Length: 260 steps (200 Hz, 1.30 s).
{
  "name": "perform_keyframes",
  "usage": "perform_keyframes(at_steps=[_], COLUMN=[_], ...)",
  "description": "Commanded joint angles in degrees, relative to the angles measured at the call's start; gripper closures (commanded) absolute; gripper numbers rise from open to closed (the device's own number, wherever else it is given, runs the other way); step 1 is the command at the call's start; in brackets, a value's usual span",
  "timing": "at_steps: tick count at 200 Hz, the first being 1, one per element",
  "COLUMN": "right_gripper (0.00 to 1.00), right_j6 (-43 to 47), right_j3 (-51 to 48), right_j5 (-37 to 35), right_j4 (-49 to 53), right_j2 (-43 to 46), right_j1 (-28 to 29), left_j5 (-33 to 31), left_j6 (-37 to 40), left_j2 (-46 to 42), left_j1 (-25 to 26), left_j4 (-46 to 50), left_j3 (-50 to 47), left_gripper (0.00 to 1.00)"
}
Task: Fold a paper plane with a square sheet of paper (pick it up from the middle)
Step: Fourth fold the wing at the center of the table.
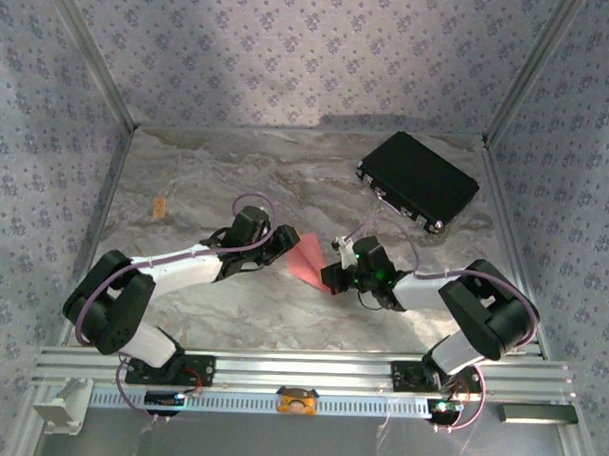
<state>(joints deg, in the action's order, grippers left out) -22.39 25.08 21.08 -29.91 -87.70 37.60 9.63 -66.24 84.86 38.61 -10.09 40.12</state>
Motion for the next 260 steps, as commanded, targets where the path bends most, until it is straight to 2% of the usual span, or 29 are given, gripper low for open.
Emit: perform_keyframes(at_steps=[1, 51, 107, 137, 260], right_gripper=[1.00, 1.00, 1.00, 1.00, 1.00], right_j6=[-2.1, -3.4, -7.0, -9.3, -16.0], right_j3=[1.9, 2.8, 3.2, 3.0, 2.9], right_j5=[3.7, 5.6, 8.0, 9.6, 14.4], right_j4=[-0.5, -0.6, -3.3, -5.2, -9.1], right_j2=[-1.4, -3.0, -6.2, -7.7, -11.2], right_j1=[-0.8, -1.4, -3.2, -4.4, -7.6], left_j5=[0.8, 2.3, 3.6, 4.8, 7.4], left_j6=[0.6, 0.7, 0.6, 0.7, 1.0], left_j2=[-0.1, 1.8, 4.7, 7.3, 15.9], left_j1=[-0.4, -0.2, -0.1, -0.1, 0.1], left_j4=[-0.6, -1.7, -3.0, -3.8, -4.8], left_j3=[-0.6, -0.1, 0.4, 1.6, 5.4], left_gripper=[0.43, 0.47, 0.69, 0.75, 0.82])
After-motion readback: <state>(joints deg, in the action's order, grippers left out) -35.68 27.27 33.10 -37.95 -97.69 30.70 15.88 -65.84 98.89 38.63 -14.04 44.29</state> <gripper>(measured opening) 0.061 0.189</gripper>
